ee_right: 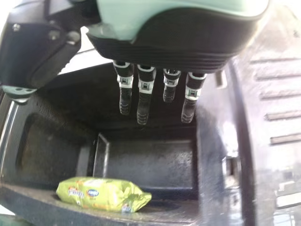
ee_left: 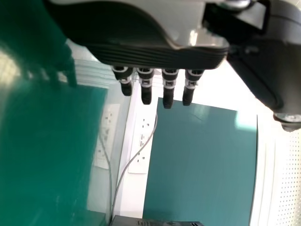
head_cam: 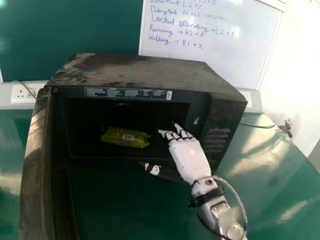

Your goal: Put biscuit inside oven

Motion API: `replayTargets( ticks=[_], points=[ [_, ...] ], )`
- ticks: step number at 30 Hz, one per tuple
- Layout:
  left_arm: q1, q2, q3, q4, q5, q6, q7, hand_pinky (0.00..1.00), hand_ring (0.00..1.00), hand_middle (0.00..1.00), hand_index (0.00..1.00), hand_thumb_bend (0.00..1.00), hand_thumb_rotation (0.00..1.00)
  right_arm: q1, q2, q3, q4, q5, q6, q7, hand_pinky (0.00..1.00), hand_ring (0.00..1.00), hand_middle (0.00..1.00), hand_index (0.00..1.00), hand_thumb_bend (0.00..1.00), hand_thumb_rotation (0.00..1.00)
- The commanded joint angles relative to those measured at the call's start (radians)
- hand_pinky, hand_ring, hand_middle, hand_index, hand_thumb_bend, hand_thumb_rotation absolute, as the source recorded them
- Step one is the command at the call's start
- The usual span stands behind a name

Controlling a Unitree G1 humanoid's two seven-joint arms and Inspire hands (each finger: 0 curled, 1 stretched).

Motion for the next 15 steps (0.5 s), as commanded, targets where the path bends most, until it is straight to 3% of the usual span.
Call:
replayTargets(
  ticks=[1, 15],
  points=[
    [0.009, -0.022, -0.014, 0.015, 0.009, 0.012, 0.001, 0.00, 0.59, 0.74, 0.91, 0.15, 0.78, 0.031, -0.012, -0.027, -0.020, 0.020, -0.008, 0.010, 0.82, 0.84, 0.84, 0.87, 0.94, 0.89],
    [0.010, -0.022, -0.014, 0.008, 0.000, 0.017, -0.015, 0.00, 0.58, 0.74, 0.93, 0.12, 0.82, 0.170, -0.011, -0.134, -0.119, 0.146, -0.034, 0.067, 0.79, 0.83, 0.84, 0.87, 0.95, 0.92]
  ],
)
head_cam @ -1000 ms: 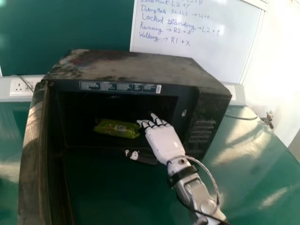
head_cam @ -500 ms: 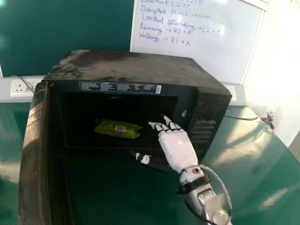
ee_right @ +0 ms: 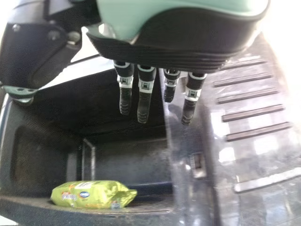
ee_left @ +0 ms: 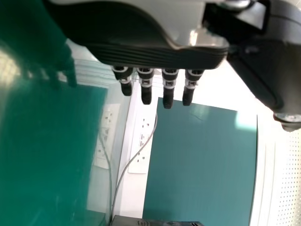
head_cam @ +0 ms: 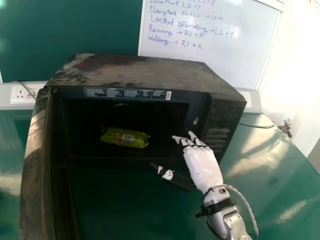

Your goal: Put biscuit inside oven

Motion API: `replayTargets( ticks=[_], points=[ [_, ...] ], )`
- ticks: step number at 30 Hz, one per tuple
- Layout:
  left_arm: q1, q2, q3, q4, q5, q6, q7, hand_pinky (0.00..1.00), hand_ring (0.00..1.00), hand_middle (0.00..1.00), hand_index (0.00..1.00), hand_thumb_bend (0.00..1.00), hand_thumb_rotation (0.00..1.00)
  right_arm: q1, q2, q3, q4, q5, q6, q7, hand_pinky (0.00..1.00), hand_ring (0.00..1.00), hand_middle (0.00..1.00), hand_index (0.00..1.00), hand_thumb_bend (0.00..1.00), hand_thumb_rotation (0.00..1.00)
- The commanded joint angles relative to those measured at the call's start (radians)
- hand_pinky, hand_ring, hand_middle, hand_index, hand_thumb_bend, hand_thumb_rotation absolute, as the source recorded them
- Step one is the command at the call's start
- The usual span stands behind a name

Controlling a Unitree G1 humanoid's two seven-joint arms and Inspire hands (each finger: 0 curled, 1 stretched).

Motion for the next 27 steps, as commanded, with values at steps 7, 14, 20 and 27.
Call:
replayTargets(
  ticks=[7, 14, 20, 27],
  points=[
    [0.009, -0.023, -0.018, 0.012, 0.022, 0.007, 0.026, 0.00, 0.61, 0.75, 0.92, 0.15, 0.83, 0.069, 0.001, -0.069, -0.012, 0.164, -0.101, 0.037, 0.78, 0.82, 0.84, 0.88, 0.96, 0.89],
    [0.010, -0.024, -0.017, 0.011, 0.020, 0.006, 0.019, 0.00, 0.61, 0.75, 0.91, 0.17, 0.81, 0.098, 0.017, -0.139, 0.015, 0.365, -0.181, 0.089, 0.72, 0.79, 0.82, 0.88, 0.90, 0.89],
    [0.009, -0.020, -0.020, 0.025, 0.018, 0.010, 0.001, 0.00, 0.61, 0.77, 0.93, 0.21, 0.83, 0.112, 0.023, -0.196, 0.052, 0.542, -0.224, 0.179, 0.64, 0.77, 0.84, 0.91, 0.83, 0.91],
    [0.005, -0.021, -0.023, 0.037, 0.019, 0.009, -0.016, 0.00, 0.60, 0.81, 0.96, 0.19, 0.86, 0.138, 0.032, -0.252, 0.066, 0.634, -0.221, 0.237, 0.64, 0.78, 0.84, 0.92, 0.83, 0.97]
  ],
)
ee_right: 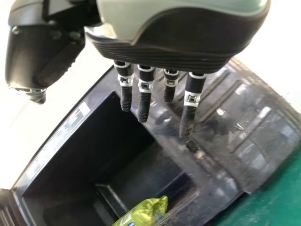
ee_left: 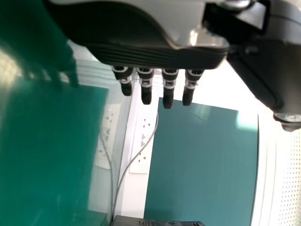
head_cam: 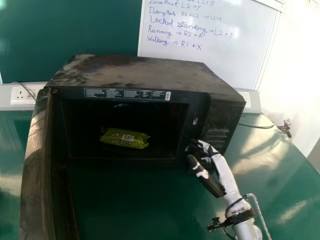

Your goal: Put biscuit inside oven

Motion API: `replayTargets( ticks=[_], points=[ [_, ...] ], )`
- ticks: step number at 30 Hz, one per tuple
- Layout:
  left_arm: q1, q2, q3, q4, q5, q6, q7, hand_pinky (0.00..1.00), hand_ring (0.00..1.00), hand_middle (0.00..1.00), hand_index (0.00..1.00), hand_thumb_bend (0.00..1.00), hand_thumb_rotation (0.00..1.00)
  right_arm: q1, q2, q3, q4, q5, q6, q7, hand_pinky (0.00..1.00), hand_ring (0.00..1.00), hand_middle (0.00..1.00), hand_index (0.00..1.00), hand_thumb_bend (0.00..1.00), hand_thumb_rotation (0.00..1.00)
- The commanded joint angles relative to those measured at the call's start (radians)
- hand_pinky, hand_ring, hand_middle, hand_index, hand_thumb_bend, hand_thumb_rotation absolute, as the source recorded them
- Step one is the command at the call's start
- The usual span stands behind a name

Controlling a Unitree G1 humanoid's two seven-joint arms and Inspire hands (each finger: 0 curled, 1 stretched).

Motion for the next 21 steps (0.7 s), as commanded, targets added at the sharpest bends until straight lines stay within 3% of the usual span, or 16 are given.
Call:
replayTargets(
  ticks=[1, 3, 9, 14, 18, 21],
  points=[
    [0.006, -0.023, -0.022, 0.025, 0.008, 0.011, -0.011, 0.00, 0.60, 0.81, 0.96, 0.18, 0.87, 0.020, 0.008, -0.026, 0.001, 0.033, 0.011, 0.017, 0.64, 0.78, 0.84, 0.92, 0.82, 0.97],
    [0.000, -0.026, -0.021, 0.028, -0.001, 0.016, -0.022, 0.00, 0.58, 0.79, 0.96, 0.18, 0.85, 0.028, 0.012, -0.040, -0.004, 0.045, 0.018, 0.025, 0.65, 0.78, 0.84, 0.93, 0.79, 0.95],
    [-0.005, -0.035, -0.040, 0.047, 0.019, -0.033, -0.067, 0.00, 0.54, 0.72, 0.93, 0.06, 0.98, 0.045, 0.022, -0.074, -0.009, 0.059, 0.024, 0.029, 0.63, 0.76, 0.83, 0.92, 0.74, 0.99],
    [-0.006, -0.062, -0.067, 0.032, 0.032, -0.059, -0.084, 0.00, 0.50, 0.66, 0.91, 0.00, 1.00, 0.058, 0.030, -0.099, 0.000, 0.074, 0.015, 0.024, 0.63, 0.77, 0.83, 0.92, 0.74, 1.00],
    [-0.003, -0.073, -0.099, 0.010, 0.058, -0.097, -0.105, 0.00, 0.42, 0.59, 0.80, 0.00, 0.99, 0.069, 0.047, -0.121, 0.000, 0.062, 0.019, -0.001, 0.62, 0.75, 0.82, 0.91, 0.73, 1.00],
    [-0.008, -0.083, -0.119, -0.005, 0.059, -0.103, -0.125, 0.00, 0.37, 0.54, 0.73, 0.00, 0.88, 0.075, 0.065, -0.136, -0.001, 0.074, 0.033, -0.008, 0.62, 0.75, 0.82, 0.90, 0.71, 1.00]
  ],
)
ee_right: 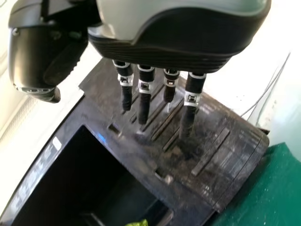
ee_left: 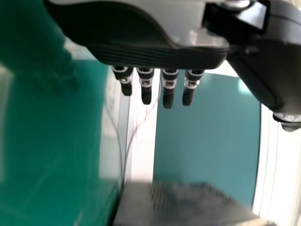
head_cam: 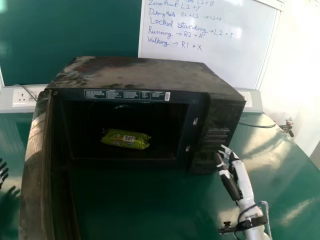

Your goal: Put biscuit inside oven

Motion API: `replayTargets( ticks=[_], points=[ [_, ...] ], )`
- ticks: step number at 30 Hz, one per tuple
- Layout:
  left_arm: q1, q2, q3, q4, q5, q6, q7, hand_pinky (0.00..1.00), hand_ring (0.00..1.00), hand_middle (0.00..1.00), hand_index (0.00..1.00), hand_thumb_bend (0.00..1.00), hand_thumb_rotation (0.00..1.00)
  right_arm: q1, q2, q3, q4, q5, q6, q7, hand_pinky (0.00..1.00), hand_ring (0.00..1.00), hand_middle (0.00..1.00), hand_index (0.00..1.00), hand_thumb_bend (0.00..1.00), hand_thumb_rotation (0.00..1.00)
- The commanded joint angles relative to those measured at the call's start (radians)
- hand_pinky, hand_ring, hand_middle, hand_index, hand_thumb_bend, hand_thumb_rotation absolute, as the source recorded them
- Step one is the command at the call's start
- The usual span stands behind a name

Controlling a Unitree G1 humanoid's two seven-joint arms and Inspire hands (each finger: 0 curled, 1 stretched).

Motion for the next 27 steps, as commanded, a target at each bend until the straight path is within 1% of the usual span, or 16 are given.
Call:
replayTargets(
  ticks=[1, 5, 7, 9, 11, 14, 19, 24, 26, 27],
  points=[
    [-0.004, -0.057, -0.034, 0.008, -0.008, -0.018, -0.019, 0.00, 0.35, 0.52, 0.71, 0.00, 0.85, 0.012, 0.018, -0.020, -0.003, 0.020, 0.015, -0.008, 0.62, 0.76, 0.82, 0.90, 0.71, 1.00],
    [-0.021, -0.058, -0.060, 0.018, 0.003, -0.040, -0.053, 0.00, 0.34, 0.50, 0.66, 0.00, 0.83, 0.023, 0.039, -0.035, -0.017, 0.047, 0.042, -0.003, 0.60, 0.76, 0.82, 0.91, 0.70, 1.00],
    [-0.028, -0.061, -0.074, 0.018, 0.011, -0.046, -0.056, 0.00, 0.34, 0.49, 0.63, 0.00, 0.83, 0.027, 0.043, -0.043, -0.020, 0.054, 0.050, 0.000, 0.61, 0.76, 0.82, 0.91, 0.67, 1.00],
    [-0.029, -0.068, -0.091, 0.006, 0.013, -0.034, -0.059, 0.00, 0.34, 0.48, 0.60, 0.00, 0.83, 0.032, 0.046, -0.050, -0.031, 0.060, 0.068, 0.000, 0.61, 0.75, 0.82, 0.91, 0.65, 1.00],
    [-0.033, -0.077, -0.108, -0.008, 0.001, -0.005, -0.074, 0.00, 0.33, 0.47, 0.57, 0.00, 0.82, 0.037, 0.050, -0.057, -0.041, 0.069, 0.082, 0.002, 0.61, 0.74, 0.82, 0.92, 0.63, 1.00],
    [-0.039, -0.086, -0.131, -0.016, 0.012, -0.009, -0.086, 0.00, 0.32, 0.47, 0.55, 0.00, 0.82, 0.042, 0.051, -0.061, -0.054, 0.068, 0.103, 0.004, 0.62, 0.75, 0.82, 0.92, 0.60, 0.99],
    [-0.068, -0.095, -0.161, 0.001, 0.011, -0.001, -0.127, 0.00, 0.31, 0.46, 0.52, 0.00, 0.81, 0.046, 0.070, -0.068, -0.086, 0.051, 0.164, -0.022, 0.61, 0.74, 0.82, 0.90, 0.62, 0.99],
    [-0.051, -0.104, -0.187, -0.043, 0.026, 0.012, -0.112, 0.00, 0.30, 0.45, 0.49, 0.00, 0.81, 0.040, 0.080, -0.075, -0.106, 0.042, 0.216, -0.040, 0.63, 0.75, 0.82, 0.90, 0.64, 0.99],
    [-0.051, -0.106, -0.192, -0.046, 0.023, 0.015, -0.119, 0.00, 0.30, 0.45, 0.49, 0.00, 0.81, 0.037, 0.081, -0.075, -0.114, 0.028, 0.238, -0.051, 0.63, 0.75, 0.81, 0.89, 0.65, 1.00],
    [-0.052, -0.107, -0.194, -0.047, 0.021, 0.020, -0.125, 0.00, 0.31, 0.45, 0.49, 0.00, 0.81, 0.035, 0.082, -0.075, -0.118, 0.021, 0.251, -0.057, 0.62, 0.74, 0.81, 0.89, 0.67, 1.00]
  ],
)
